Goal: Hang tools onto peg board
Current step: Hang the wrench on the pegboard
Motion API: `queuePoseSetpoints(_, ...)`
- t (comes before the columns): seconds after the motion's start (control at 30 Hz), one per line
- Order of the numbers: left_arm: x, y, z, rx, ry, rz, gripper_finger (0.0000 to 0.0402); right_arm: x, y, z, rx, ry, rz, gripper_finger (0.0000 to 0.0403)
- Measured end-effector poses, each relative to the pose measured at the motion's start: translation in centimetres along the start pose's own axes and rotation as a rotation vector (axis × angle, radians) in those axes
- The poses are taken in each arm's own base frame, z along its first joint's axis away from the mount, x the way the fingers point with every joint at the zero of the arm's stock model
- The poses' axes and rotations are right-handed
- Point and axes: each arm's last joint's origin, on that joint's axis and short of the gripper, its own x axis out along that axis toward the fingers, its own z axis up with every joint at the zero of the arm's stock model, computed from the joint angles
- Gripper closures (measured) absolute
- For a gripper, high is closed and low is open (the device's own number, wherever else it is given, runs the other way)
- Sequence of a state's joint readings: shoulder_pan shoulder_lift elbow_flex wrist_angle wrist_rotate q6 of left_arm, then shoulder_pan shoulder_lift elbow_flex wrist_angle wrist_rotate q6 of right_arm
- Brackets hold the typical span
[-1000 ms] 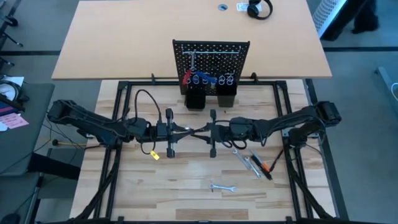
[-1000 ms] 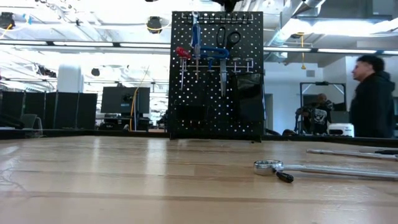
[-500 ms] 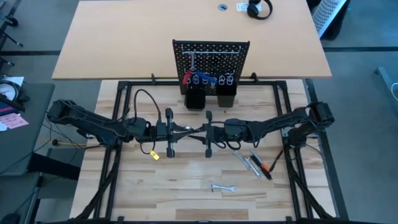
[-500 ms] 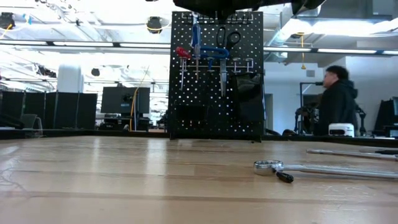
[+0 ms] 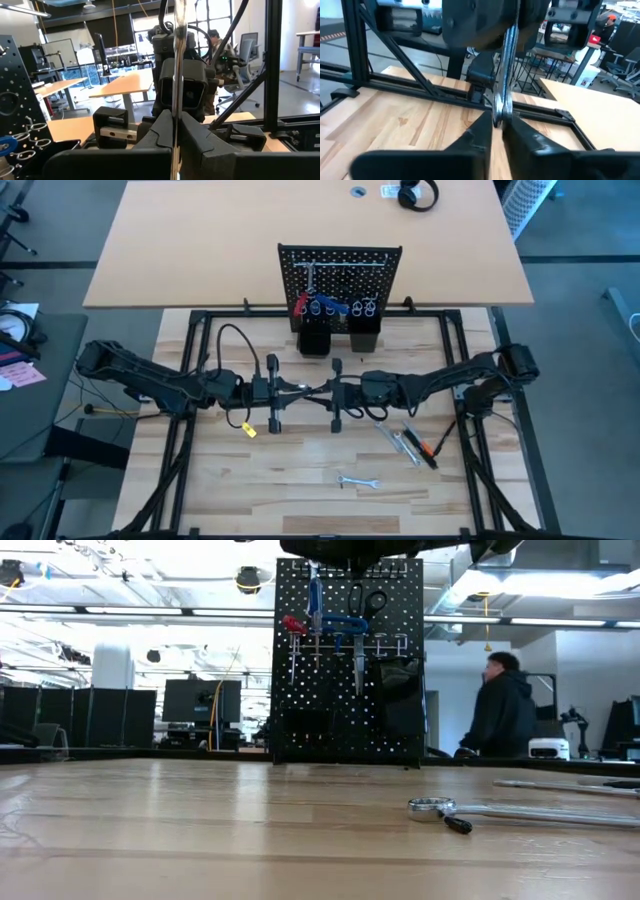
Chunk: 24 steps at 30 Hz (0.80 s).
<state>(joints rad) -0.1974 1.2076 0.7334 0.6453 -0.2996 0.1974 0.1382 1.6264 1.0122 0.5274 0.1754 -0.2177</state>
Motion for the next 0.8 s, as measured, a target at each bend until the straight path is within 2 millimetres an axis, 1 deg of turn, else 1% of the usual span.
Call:
queuePoseSetpoints(0.13,0.0,0.0,-0.01,0.001,0.002,0.001,0.0401,-0.33,0.18,0.5,0.0,-0.014,0.001,0.0301)
queuePoseSetpoints(0.2,0.0,0.0,-0.04,0.002,0.005,0.002,0.0401,-0.44,0.31,0.66,-0.03,-0.018,0.004,0.0278)
queuePoseSetpoints(0.3,0.01,0.01,-0.07,0.003,0.008,0.005,0.0401,-0.54,0.56,0.75,-0.047,-0.011,-0.016,0.0263)
queuePoseSetpoints(0.4,0.02,-0.01,-0.12,0.004,0.011,0.003,0.0401,-0.55,0.62,0.63,-0.068,0.003,-0.015,0.0277)
queuePoseSetpoints(0.6,0.02,-0.05,-0.11,0.006,0.009,-0.008,0.0401,-0.59,0.77,0.71,-0.09,0.001,-0.027,0.0355)
queuePoseSetpoints(0.67,0.02,-0.05,-0.12,0.012,0.01,-0.009,0.0401,-0.64,0.93,0.73,-0.098,0.008,-0.049,0.0374)
queuePoseSetpoints(0.8,0.02,-0.05,-0.15,0.012,0.013,-0.008,0.04,-0.65,0.91,0.72,-0.092,0.012,-0.06,0.0374)
